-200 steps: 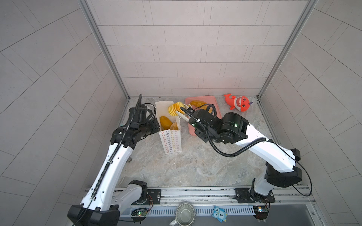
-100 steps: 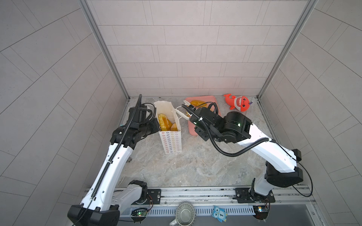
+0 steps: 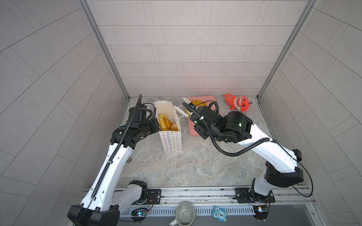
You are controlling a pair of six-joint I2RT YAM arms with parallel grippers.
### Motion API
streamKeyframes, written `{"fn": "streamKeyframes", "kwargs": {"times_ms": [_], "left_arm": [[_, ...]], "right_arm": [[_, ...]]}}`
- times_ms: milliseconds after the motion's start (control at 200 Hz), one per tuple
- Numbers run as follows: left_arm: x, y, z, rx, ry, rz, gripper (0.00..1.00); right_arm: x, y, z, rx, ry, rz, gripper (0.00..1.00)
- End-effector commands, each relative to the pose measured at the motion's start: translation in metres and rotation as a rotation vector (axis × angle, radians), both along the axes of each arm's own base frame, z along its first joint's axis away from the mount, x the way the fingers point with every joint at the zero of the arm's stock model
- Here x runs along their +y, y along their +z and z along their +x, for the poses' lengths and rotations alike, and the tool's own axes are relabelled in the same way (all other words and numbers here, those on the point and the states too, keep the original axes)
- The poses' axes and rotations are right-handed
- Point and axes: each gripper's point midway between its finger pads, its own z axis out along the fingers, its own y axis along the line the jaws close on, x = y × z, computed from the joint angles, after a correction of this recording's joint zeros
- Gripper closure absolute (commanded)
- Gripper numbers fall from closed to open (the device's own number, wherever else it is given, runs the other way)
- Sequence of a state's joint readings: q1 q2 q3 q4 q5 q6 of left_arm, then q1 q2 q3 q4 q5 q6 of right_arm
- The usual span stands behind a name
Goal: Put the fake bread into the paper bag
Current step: 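Lower the spiral bread into the paper bag and open the tongs, then lift the empty tongs out of the bag and move back over the tray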
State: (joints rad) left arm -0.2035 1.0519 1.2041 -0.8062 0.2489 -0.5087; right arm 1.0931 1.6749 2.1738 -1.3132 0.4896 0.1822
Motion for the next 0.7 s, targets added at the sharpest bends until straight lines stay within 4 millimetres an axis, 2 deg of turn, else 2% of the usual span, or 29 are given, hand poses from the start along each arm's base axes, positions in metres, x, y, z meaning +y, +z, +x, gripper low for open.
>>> {"fn": "streamKeyframes", "kwargs": {"times_ms": [0,220,425,555,696], "left_arm": [[0.000,0.007,-0.002,-0.023,0.003,-0.008,0.90],[0.000,0.008,-0.002,-0.026,0.002,-0.006,0.90],[0.000,0.009,-0.001,-0.027,0.002,-0.007,0.90],[0.000,0.009,0.000,-0.027,0.003,-0.007,0.90],[0.000,0.008,-0.001,-0.025,0.002,-0.007,0.90]], "right_arm": [[-0.012,0.038,0.001,-0.106,-0.031,0.092,0.53],[-0.027,0.066,0.004,-0.188,-0.067,0.185,0.52],[-0.055,0.080,0.010,-0.244,-0.139,0.268,0.51],[-0.080,0.078,0.018,-0.230,-0.196,0.345,0.50],[-0.106,0.063,0.032,-0.174,-0.268,0.416,0.50]]}}
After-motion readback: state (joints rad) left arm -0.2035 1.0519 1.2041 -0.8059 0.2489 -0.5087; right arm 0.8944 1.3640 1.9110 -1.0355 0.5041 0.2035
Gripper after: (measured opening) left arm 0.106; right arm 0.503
